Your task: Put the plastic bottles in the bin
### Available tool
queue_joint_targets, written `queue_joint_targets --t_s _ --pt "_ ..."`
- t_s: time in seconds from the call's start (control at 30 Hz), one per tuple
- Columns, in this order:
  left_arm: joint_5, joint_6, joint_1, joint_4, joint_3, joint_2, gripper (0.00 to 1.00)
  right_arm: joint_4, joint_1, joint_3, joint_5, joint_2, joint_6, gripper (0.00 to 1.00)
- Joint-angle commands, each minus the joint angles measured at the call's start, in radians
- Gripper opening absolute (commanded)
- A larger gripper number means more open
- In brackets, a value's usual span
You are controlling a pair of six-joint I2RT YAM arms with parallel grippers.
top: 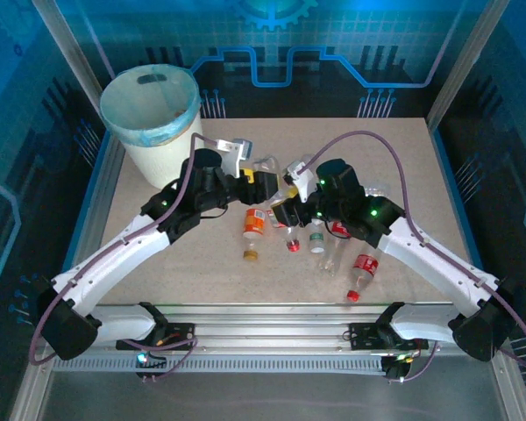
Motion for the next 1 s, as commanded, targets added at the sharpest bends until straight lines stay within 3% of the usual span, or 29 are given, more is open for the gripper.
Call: queue_joint_targets --t_s 0.0,0.17,0.33,0.4,0.5,0.6,0.87,0.97 --pt "-0.031 -0.028 0.027 0.032 -0.014 -0.035 0.73 0.054 0.012 -0.002 -0.059 -0.010 -0.025 0.51" --pt "-0.025 -0.062 0.048 0.044 -0.042 -0.050 0.73 0.088 0.033 -0.009 -0.051 -0.002 -0.032 0.51" --pt "-0.025 -0.074 0.071 0.033 -0.059 -0.068 0.64 0.116 0.043 -0.002 -0.037 0.015 -0.033 0.51" --pt "-0.028 -0.084 0.081 0.034 -0.068 -0.077 0.66 0.131 0.048 -0.001 -0.043 0.020 -0.043 0.51" --pt "-0.047 -0.104 0.097 0.021 -0.074 -0.087 0.77 0.138 0.054 0.010 -0.021 0.035 -0.042 0.51" --pt "-0.047 -0.121 0.110 0.016 -0.080 -0.093 0.77 0.142 0.056 0.025 -0.032 0.054 -0.043 0.51" --pt "-0.047 -0.199 0.120 0.017 -0.161 -0.172 0.53 0.169 0.093 0.020 -0.063 0.083 -0.033 0.51" --pt "-0.087 -0.207 0.121 0.006 -0.209 -0.227 0.50 0.152 0.099 0.046 -0.057 0.122 -0.024 0.51"
